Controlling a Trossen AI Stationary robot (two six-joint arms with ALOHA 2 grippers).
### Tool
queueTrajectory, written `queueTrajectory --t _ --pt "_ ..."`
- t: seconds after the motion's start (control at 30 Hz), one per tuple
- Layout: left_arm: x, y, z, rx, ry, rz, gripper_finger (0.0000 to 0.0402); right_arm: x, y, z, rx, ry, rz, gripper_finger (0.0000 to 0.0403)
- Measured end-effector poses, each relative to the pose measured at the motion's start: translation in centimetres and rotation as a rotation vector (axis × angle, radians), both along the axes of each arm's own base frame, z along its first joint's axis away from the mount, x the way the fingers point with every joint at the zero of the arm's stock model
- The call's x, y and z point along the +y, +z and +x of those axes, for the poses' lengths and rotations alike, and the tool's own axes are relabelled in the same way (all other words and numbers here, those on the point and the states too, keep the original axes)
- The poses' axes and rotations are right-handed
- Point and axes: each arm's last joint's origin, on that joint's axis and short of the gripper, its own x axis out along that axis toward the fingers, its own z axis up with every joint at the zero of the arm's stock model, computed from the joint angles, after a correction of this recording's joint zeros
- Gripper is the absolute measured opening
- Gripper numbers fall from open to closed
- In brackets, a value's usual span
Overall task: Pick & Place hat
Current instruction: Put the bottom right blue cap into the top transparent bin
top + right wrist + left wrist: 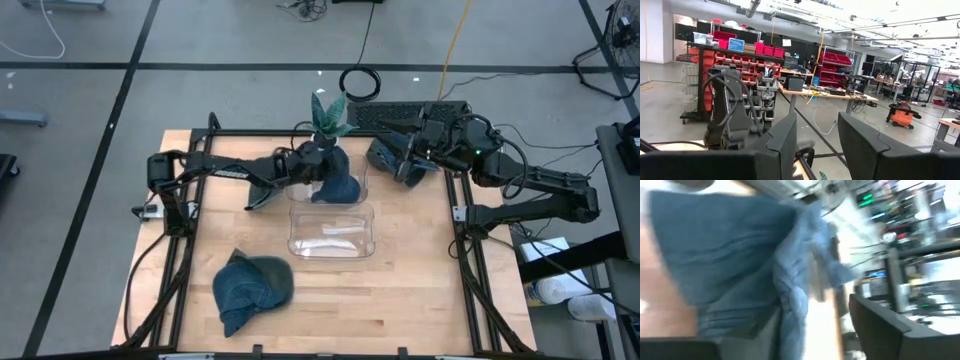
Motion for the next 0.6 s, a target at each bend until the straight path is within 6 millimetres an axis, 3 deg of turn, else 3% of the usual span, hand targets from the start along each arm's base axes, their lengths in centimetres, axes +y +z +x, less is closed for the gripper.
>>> queueTrajectory --t 0.27,0.47,0.6 --pt "-0.4 4.8 -2.2 -0.055 0.037 0.089 0.0268 0.0 0.0 0.0 -0.001 0.000 0.000 0.0130" --pt "-1.0 6.7 -5.0 0.055 0.077 0.085 0.0245 0.0 0.1 0.0 -0.006 0.000 -0.001 0.0130" --pt "-1.5 6.9 -5.5 0.086 0.048 0.055 0.0225 0.0 0.1 0.0 -0.008 0.000 -0.001 0.0130"
